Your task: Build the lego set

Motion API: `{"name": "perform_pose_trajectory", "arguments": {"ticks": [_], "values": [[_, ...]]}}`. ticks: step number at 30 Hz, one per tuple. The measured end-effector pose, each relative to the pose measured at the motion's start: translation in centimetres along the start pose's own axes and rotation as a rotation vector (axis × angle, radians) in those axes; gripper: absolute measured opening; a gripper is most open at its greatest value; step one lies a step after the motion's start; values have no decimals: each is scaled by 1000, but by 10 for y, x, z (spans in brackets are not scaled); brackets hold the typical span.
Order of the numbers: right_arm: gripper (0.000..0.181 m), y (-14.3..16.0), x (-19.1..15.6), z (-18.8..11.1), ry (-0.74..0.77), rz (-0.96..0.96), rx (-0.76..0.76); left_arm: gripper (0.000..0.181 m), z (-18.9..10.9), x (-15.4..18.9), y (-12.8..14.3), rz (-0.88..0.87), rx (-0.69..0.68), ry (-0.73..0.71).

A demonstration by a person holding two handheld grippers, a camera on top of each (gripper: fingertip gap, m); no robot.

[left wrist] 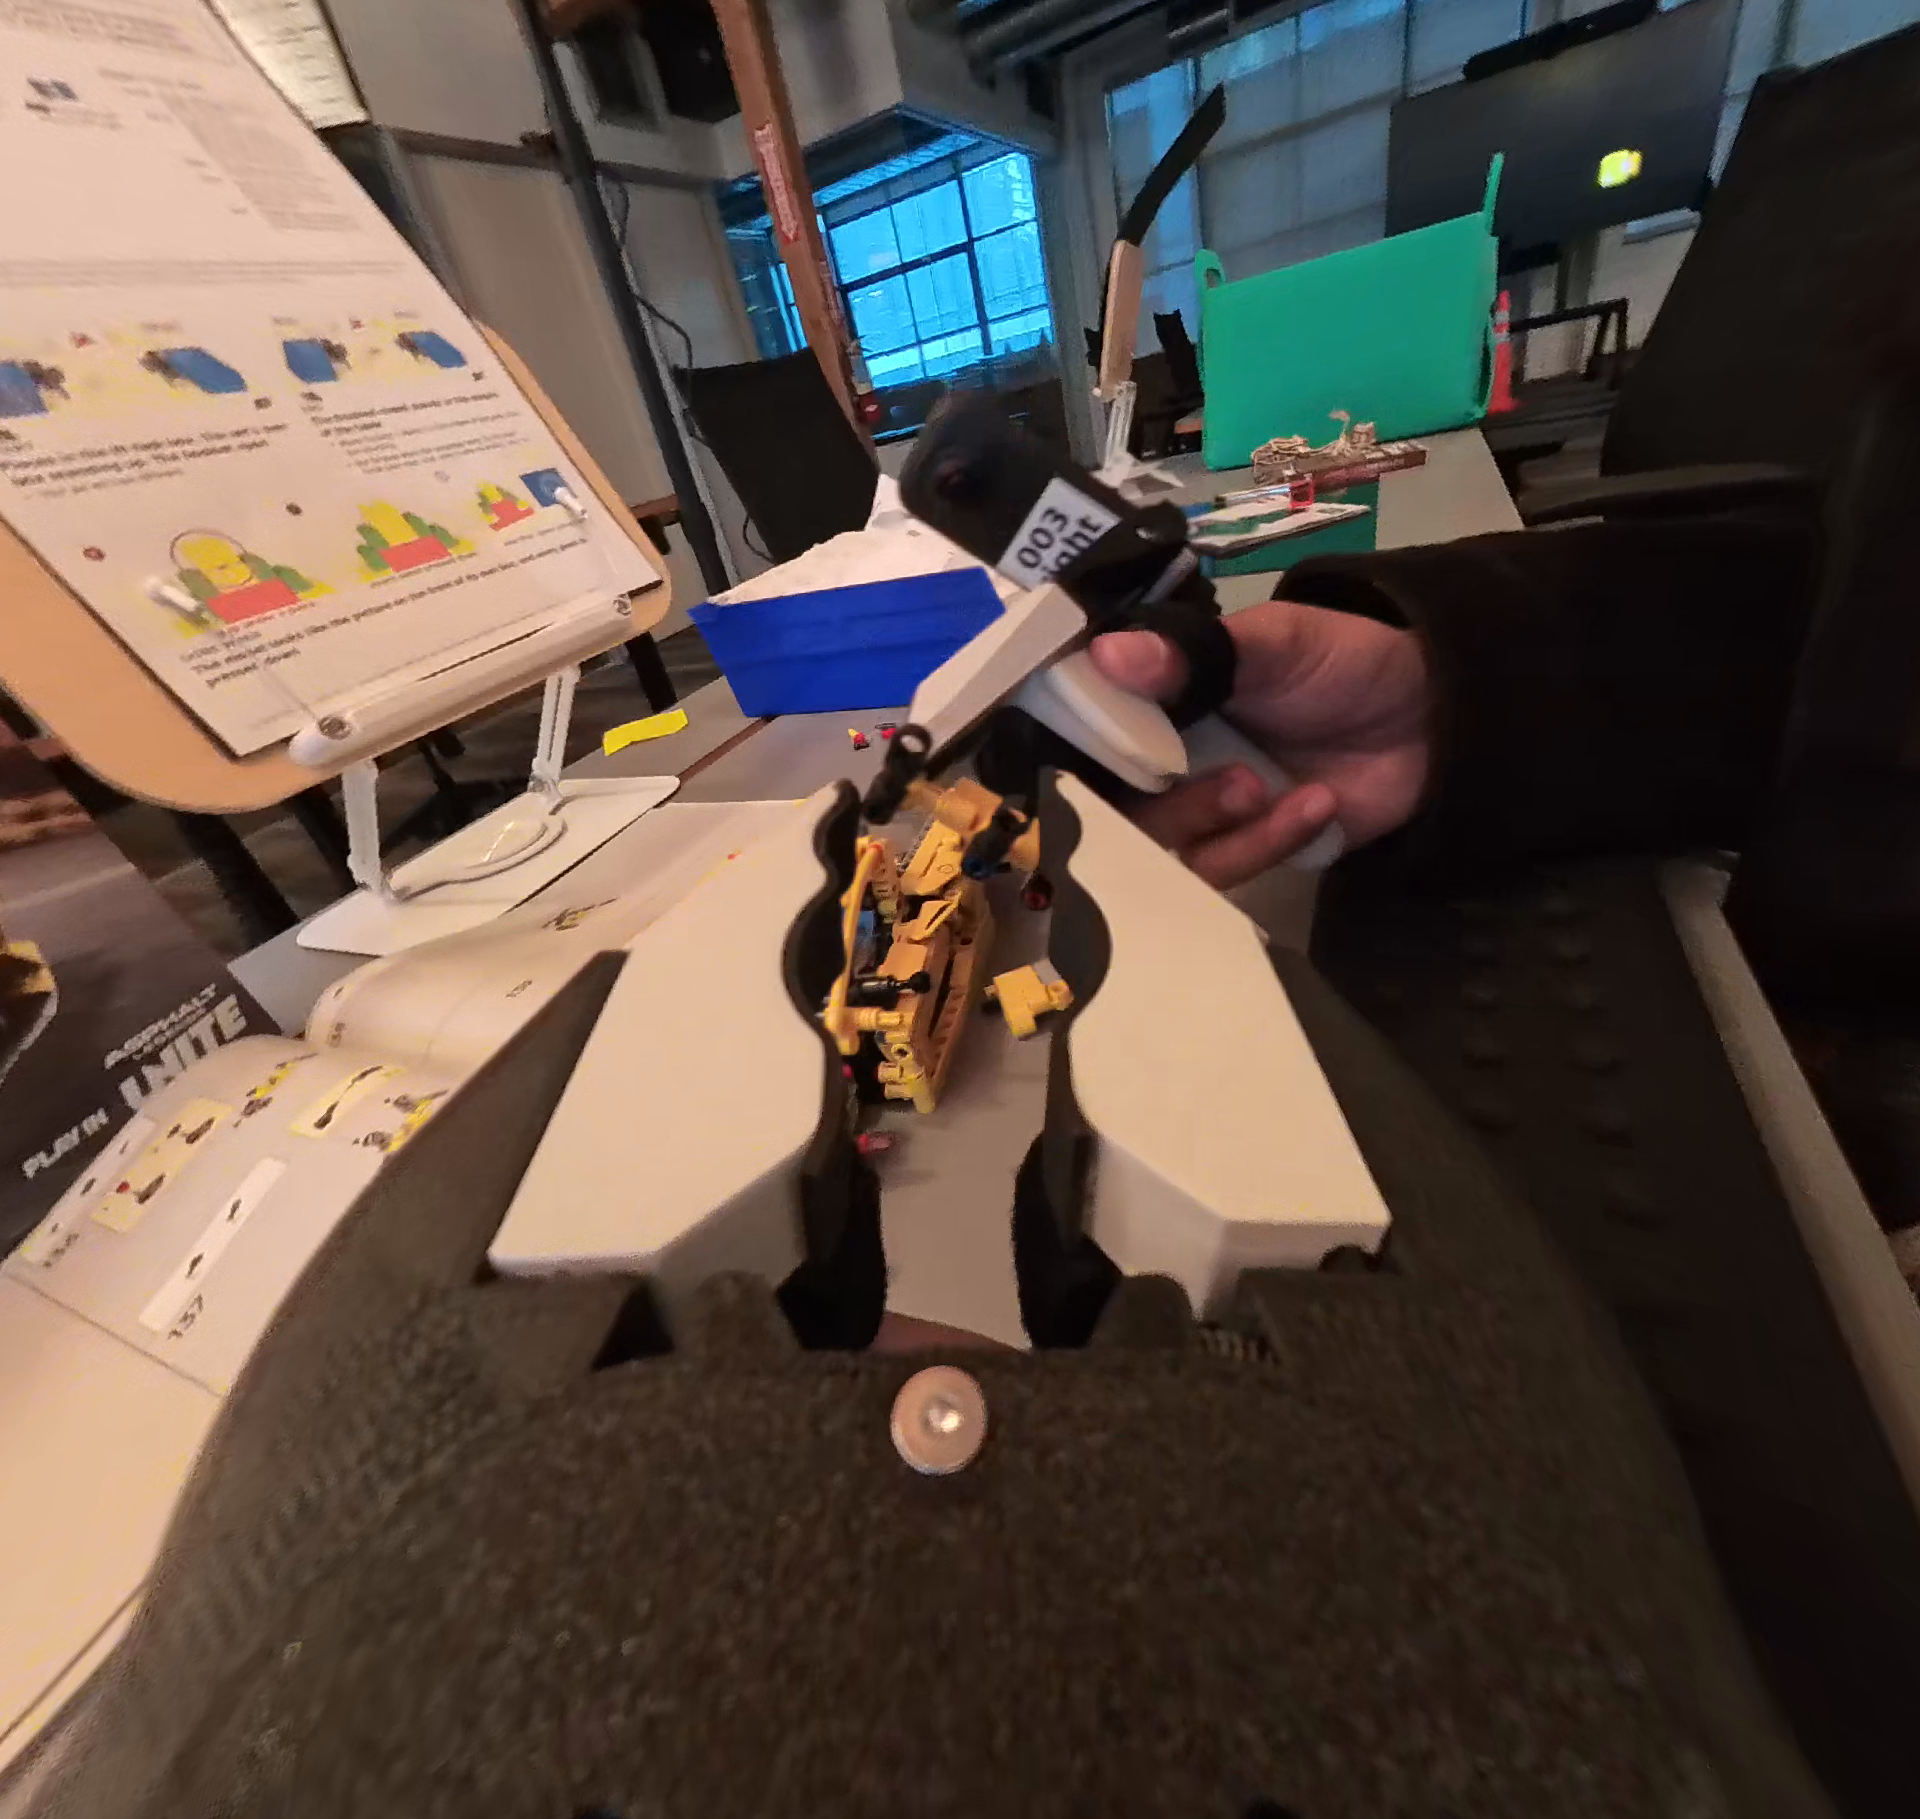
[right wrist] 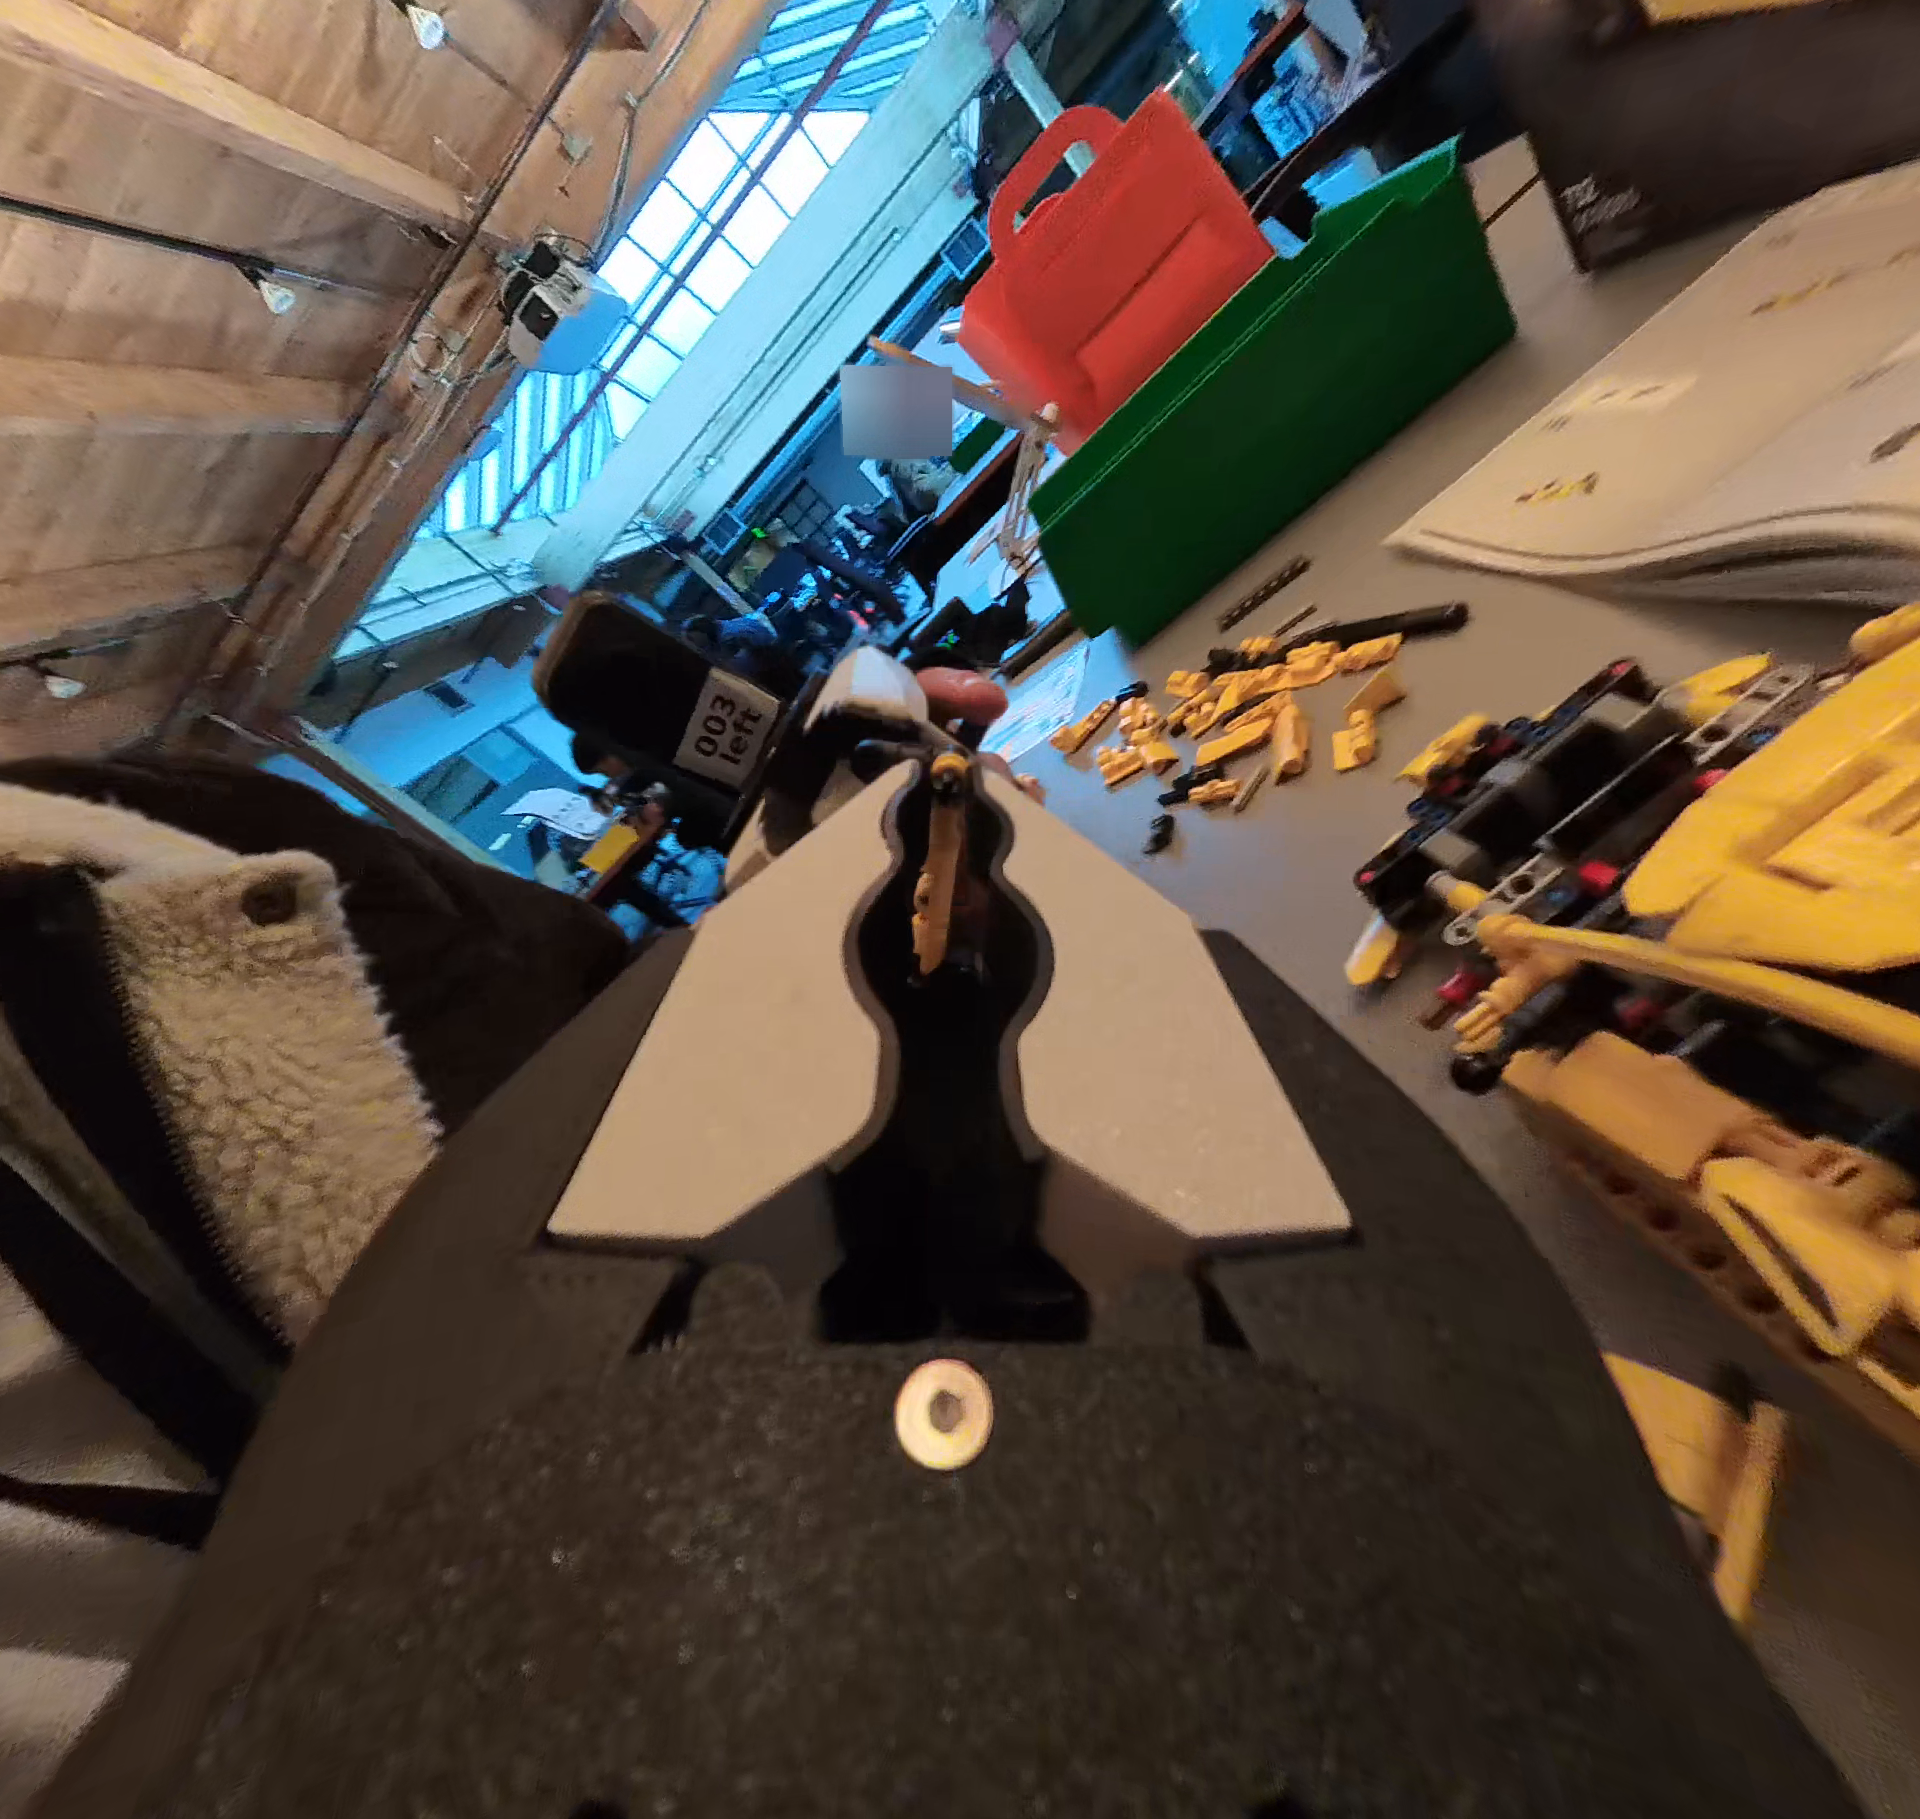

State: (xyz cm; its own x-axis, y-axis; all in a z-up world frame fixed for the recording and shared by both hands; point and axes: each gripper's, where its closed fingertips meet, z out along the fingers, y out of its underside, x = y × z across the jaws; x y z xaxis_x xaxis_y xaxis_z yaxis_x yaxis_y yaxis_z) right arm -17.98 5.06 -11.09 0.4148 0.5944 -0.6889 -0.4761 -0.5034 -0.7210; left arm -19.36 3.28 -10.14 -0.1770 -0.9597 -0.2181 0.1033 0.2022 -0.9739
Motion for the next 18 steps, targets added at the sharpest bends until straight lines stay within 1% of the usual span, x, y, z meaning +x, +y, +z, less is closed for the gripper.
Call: {"name": "perform_pose_trajectory", "arguments": {"ticks": [3, 6, 9, 12, 14, 16, 18], "values": [[5, 6, 2, 3, -31, 81, -22, 37, 4, 10, 7, 65, -34, 22], [5, 7, 2, 2, -79, 173, -21, 39, 6, 7, 11, 95, -56, -4], [5, 15, 3, 5, -78, 194, -61, 40, 6, 5, 8, 104, -46, -16], [5, 19, -1, 8, -119, 236, -83, 40, 6, 10, 10, 119, -51, 9], [5, 21, -3, 8, -143, 272, -98, 38, 6, 13, 10, 130, -48, 21], [5, 23, -3, 8, -163, 312, -111, 32, 5, 13, 8, 131, -38, 21], [5, 23, -4, 8, -183, 336, -115, 32, 5, 14, 6, 135, -29, 21]]}}
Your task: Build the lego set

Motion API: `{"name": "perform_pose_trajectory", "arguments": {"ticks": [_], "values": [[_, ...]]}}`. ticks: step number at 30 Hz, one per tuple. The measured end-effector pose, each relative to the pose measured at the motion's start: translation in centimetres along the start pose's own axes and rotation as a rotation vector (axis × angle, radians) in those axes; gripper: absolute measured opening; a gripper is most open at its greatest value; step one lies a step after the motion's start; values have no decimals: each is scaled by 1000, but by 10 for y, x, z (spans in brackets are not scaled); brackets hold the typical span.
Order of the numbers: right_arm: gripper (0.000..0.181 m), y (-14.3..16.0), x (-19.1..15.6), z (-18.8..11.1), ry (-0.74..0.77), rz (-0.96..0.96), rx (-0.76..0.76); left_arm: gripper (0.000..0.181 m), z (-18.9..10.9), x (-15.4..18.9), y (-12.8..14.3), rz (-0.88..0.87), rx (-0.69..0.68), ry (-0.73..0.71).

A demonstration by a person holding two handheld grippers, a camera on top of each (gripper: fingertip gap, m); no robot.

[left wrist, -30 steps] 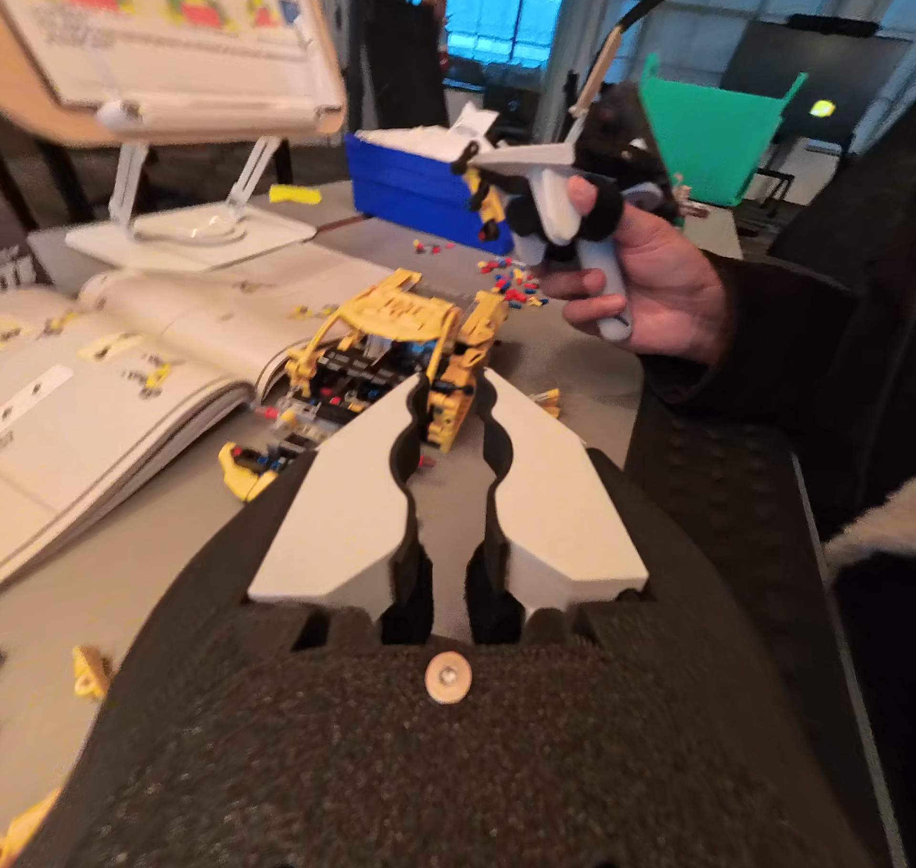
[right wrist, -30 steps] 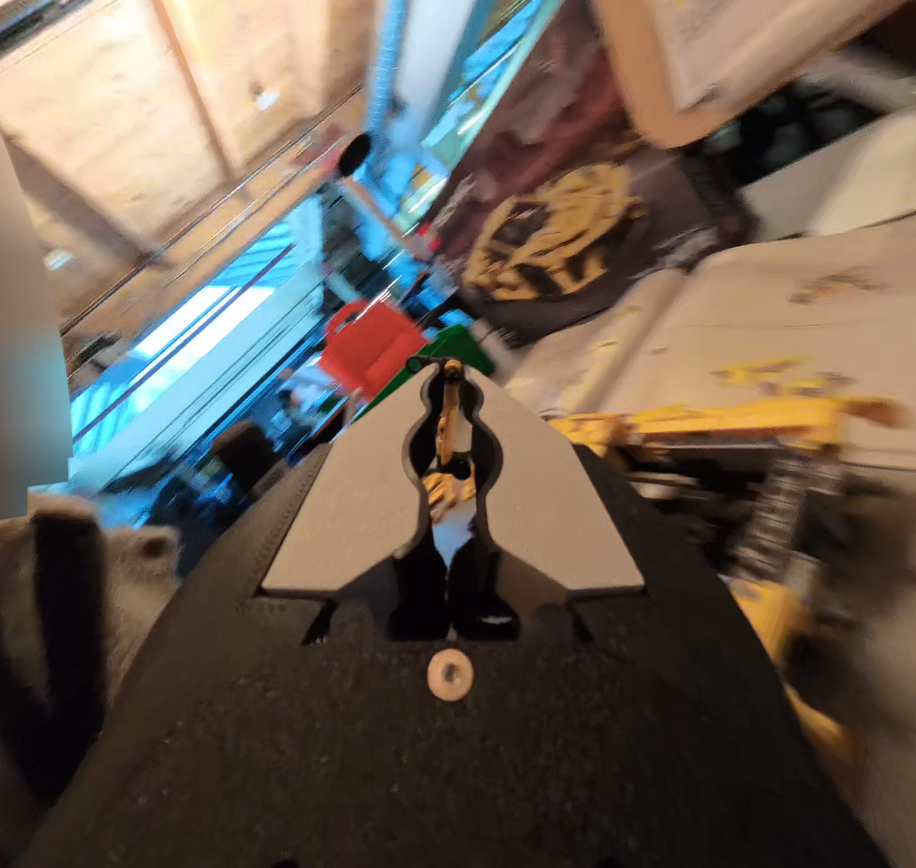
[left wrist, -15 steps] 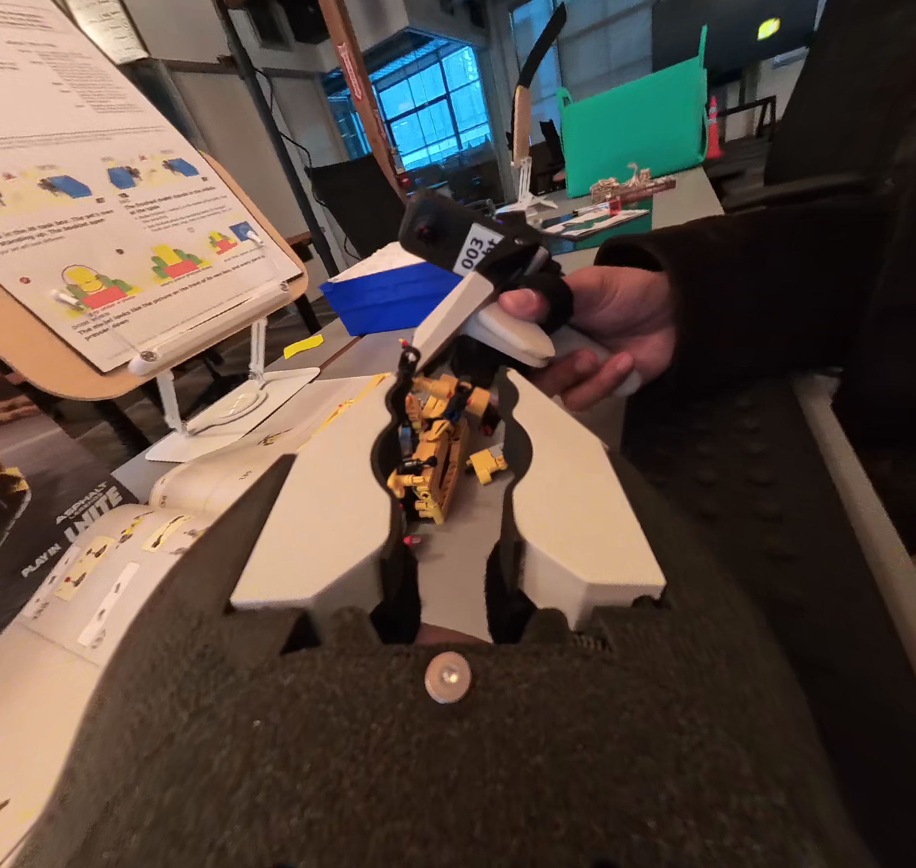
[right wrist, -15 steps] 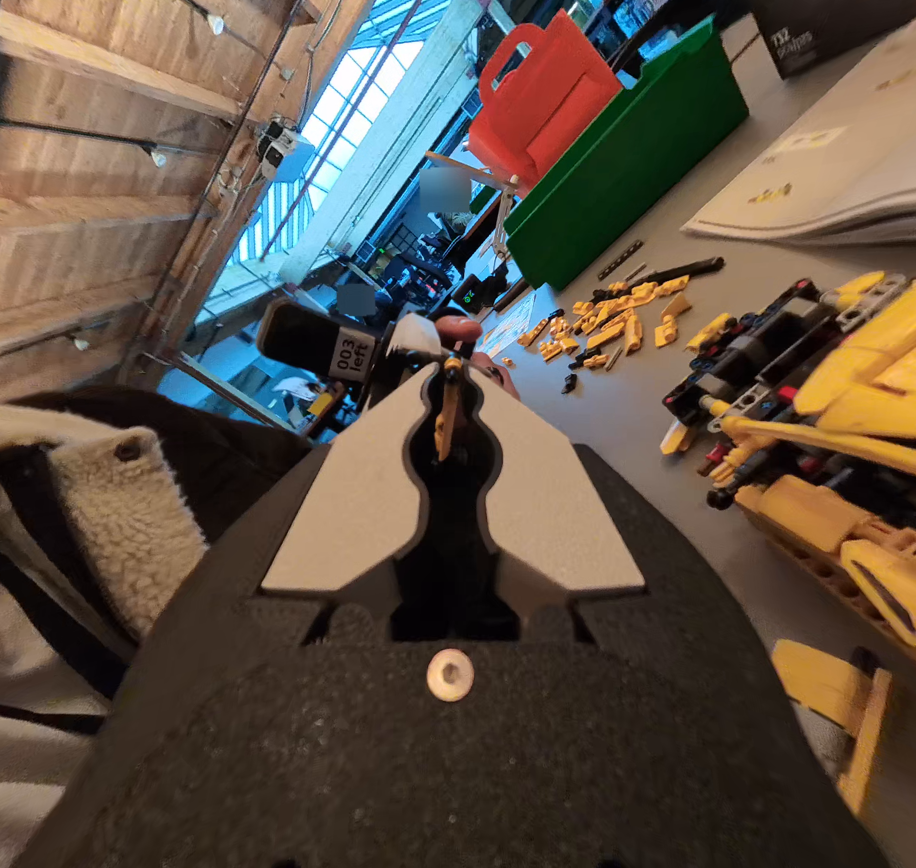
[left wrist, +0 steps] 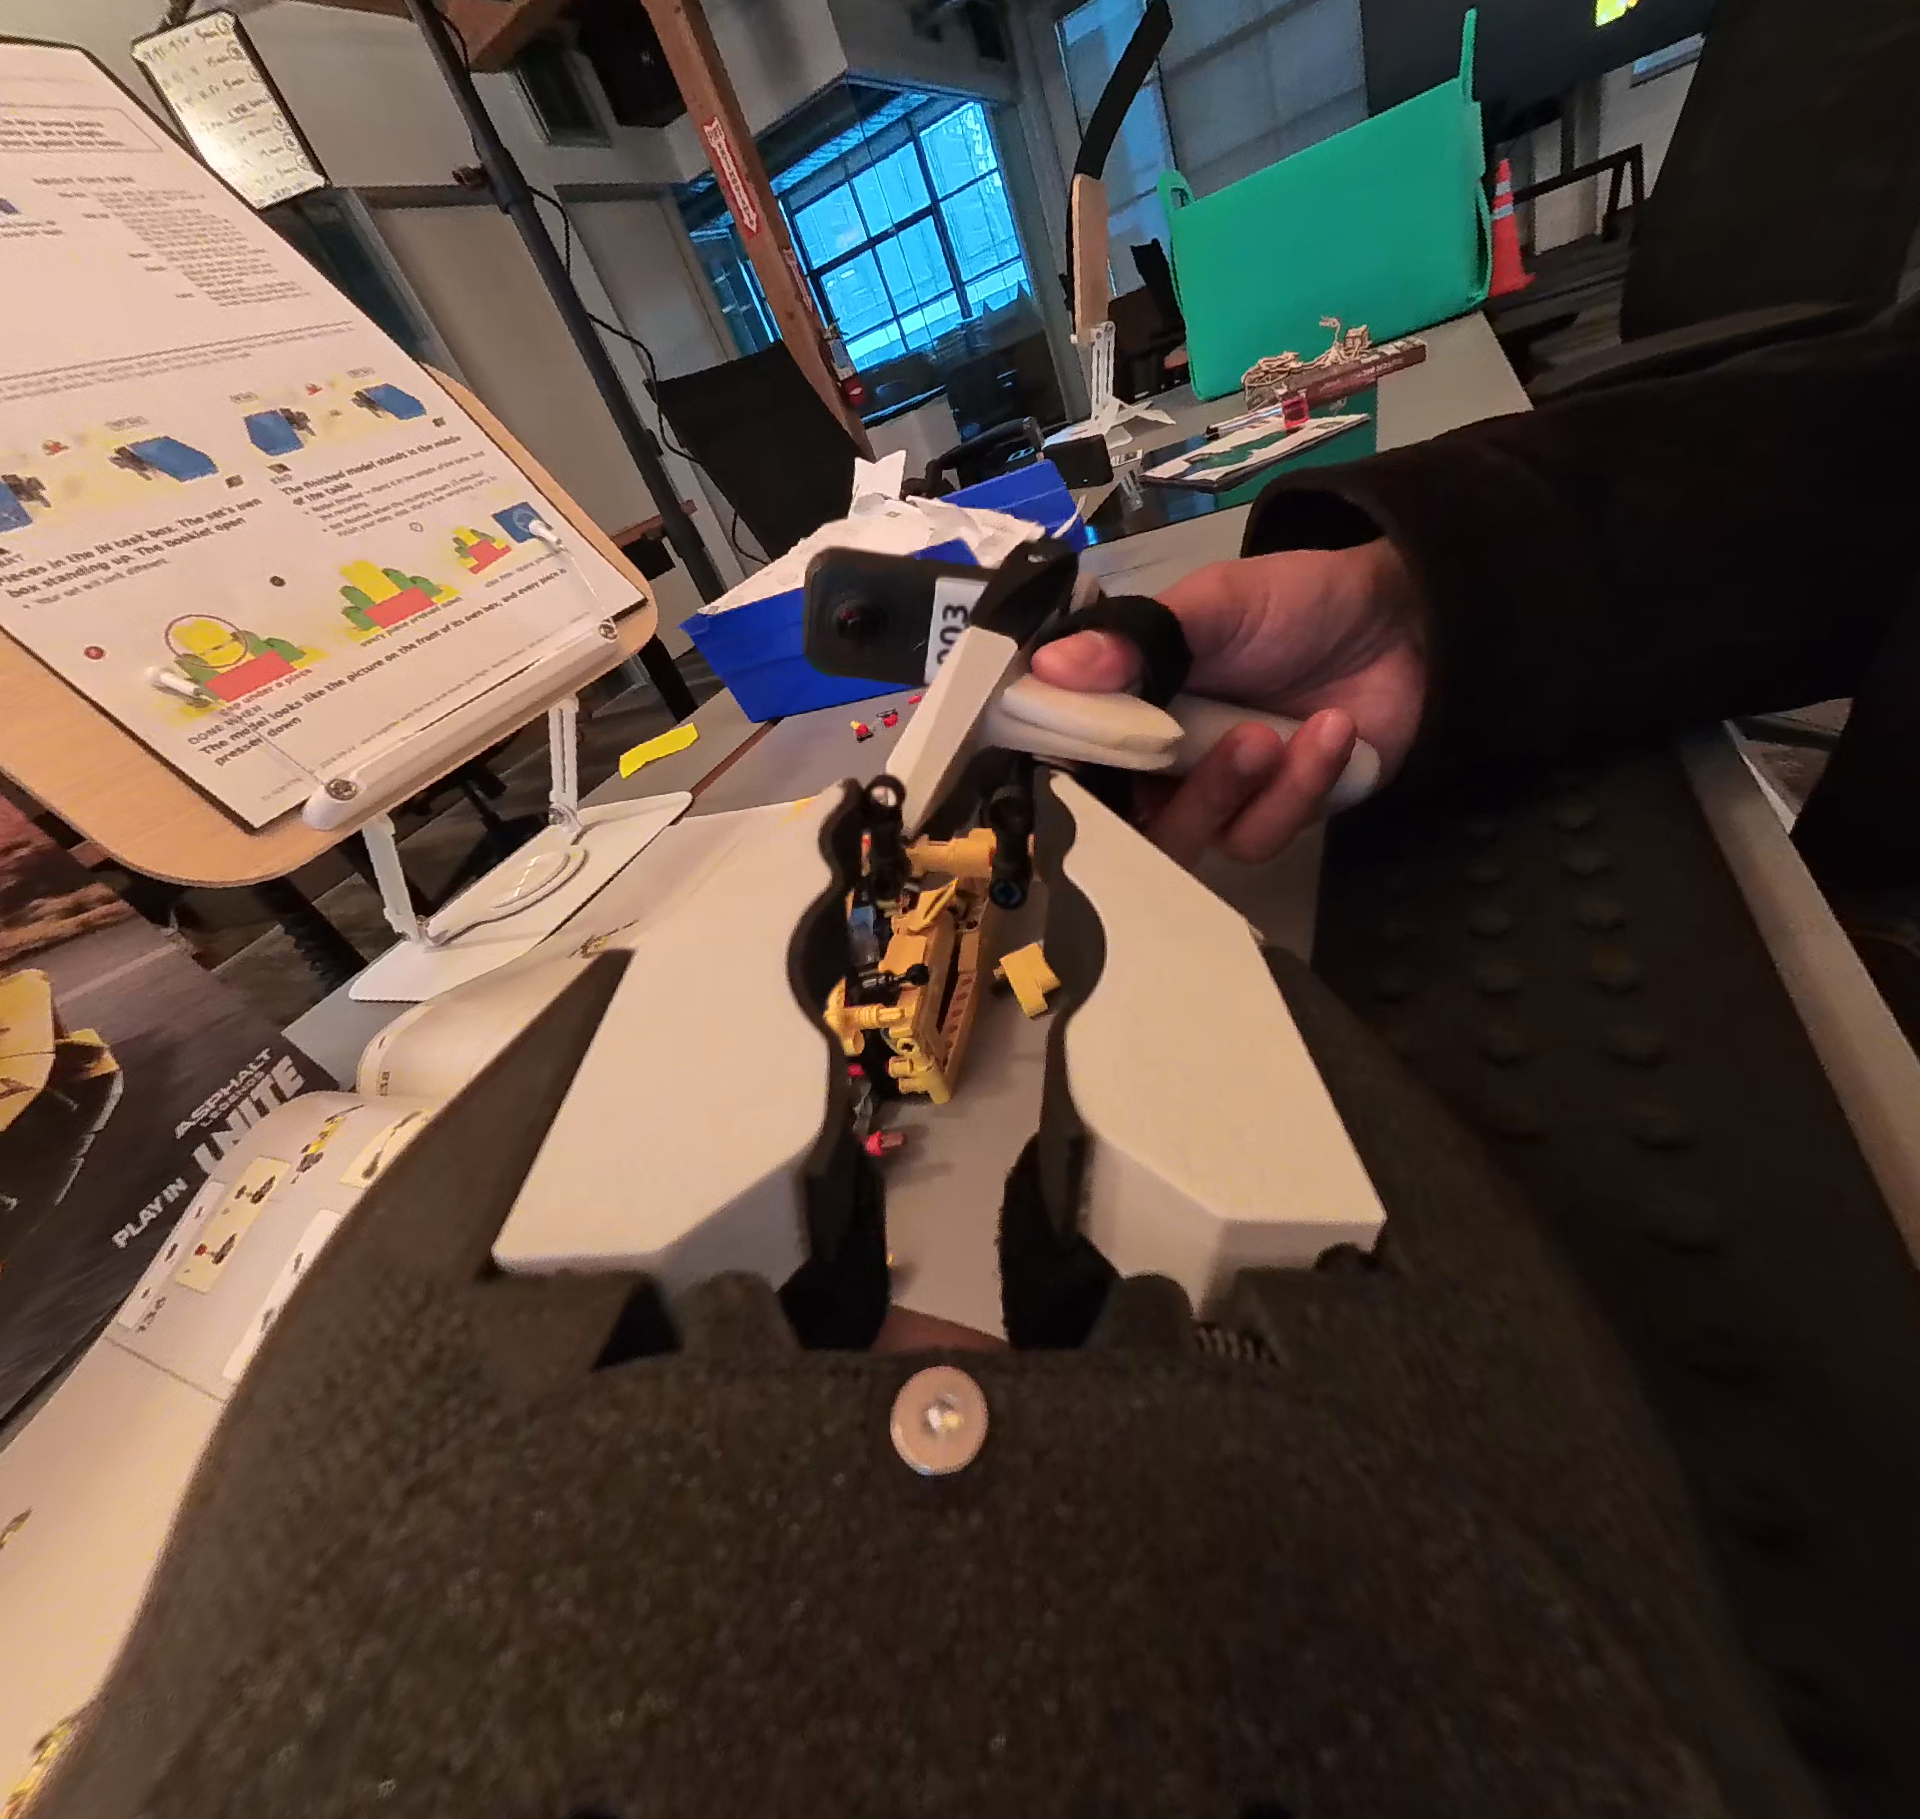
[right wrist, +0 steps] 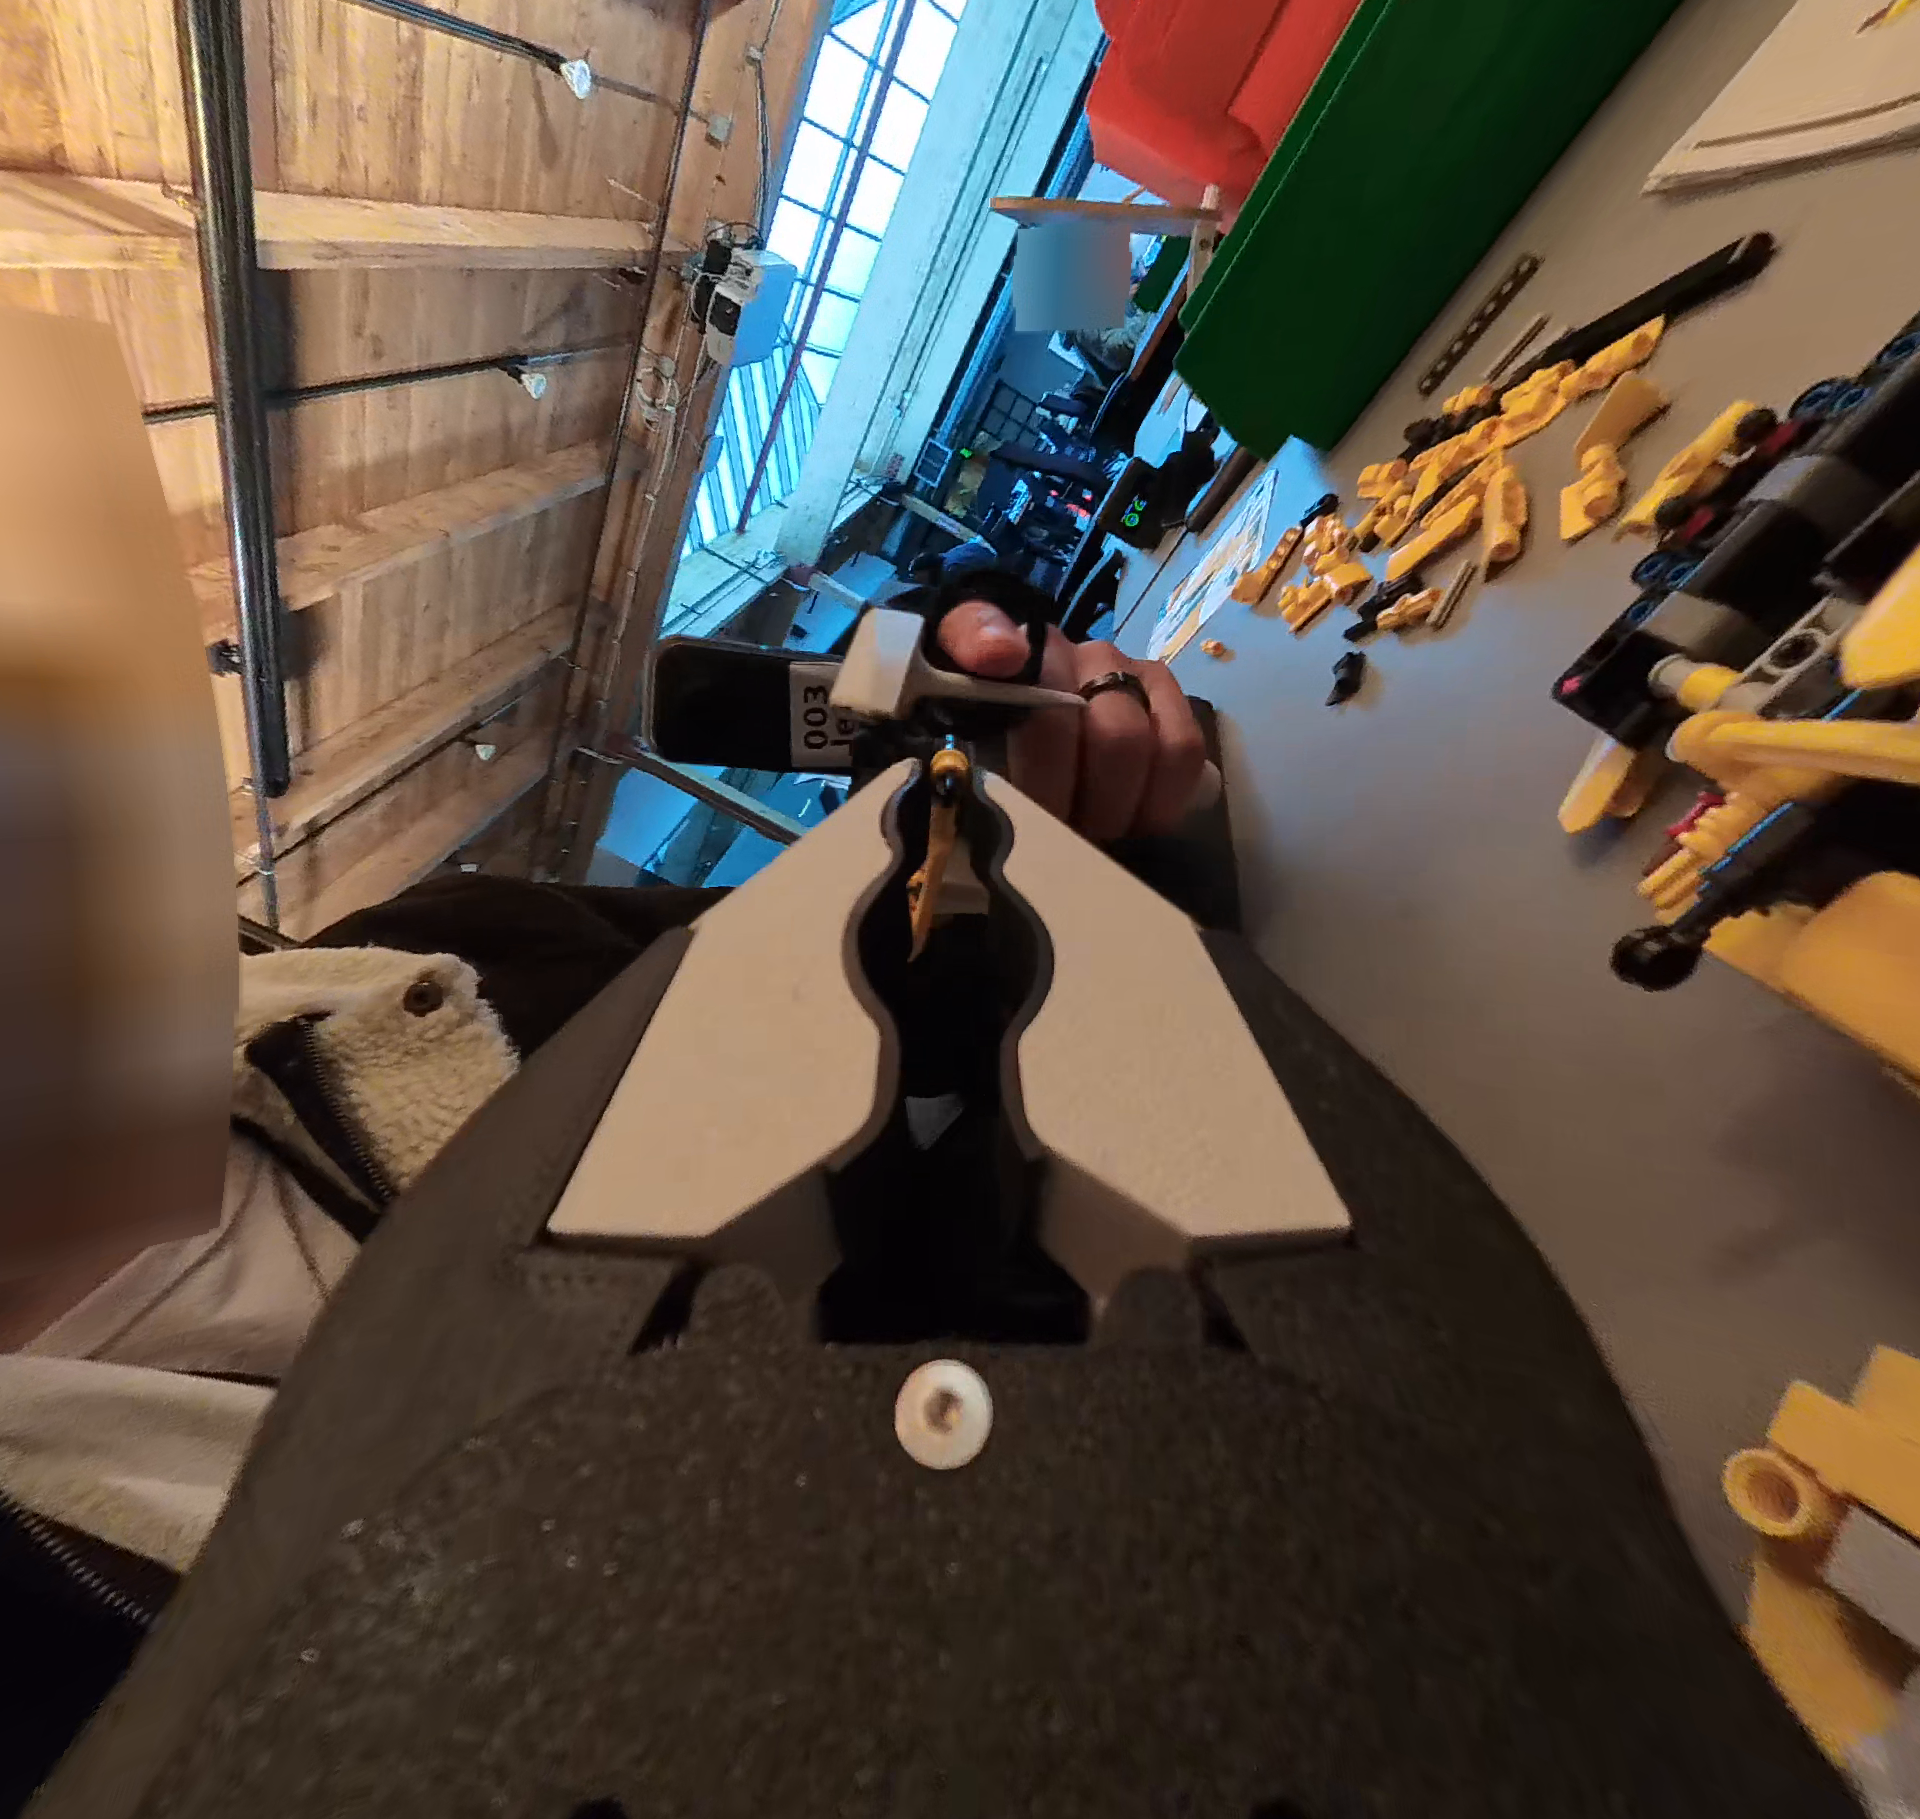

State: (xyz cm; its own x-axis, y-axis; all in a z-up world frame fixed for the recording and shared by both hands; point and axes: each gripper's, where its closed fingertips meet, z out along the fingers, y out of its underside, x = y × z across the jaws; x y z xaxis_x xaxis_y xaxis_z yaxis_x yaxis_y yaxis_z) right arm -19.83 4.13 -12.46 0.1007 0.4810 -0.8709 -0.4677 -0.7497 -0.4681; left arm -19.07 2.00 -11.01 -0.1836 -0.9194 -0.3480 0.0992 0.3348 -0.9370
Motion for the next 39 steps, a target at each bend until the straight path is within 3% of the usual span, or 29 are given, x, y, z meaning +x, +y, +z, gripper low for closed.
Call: {"name": "perform_pose_trajectory", "arguments": {"ticks": [16, 26, 30, 34, 36, 39], "values": [[5, 2, -1, -1, -12, 18, -20, 8, -3, 8, -5, 2, 32, 47], [5, -16, -14, -10, 3, -121, 68, 22, -5, -3, -6, -106, 35, 23], [5, -19, -24, -9, 39, -271, 89, 30, -1, 0, 2, -233, -6, 85], [5, -29, -39, -12, 158, -565, 180, 33, 3, 4, 10, -372, -41, 149], [5, -32, -42, -13, 219, -670, 215, 34, 3, 5, 6, -403, -12, 162], [5, -27, -55, -7, 160, -724, 218, 35, 2, 0, -7, -458, 59, 159]]}}
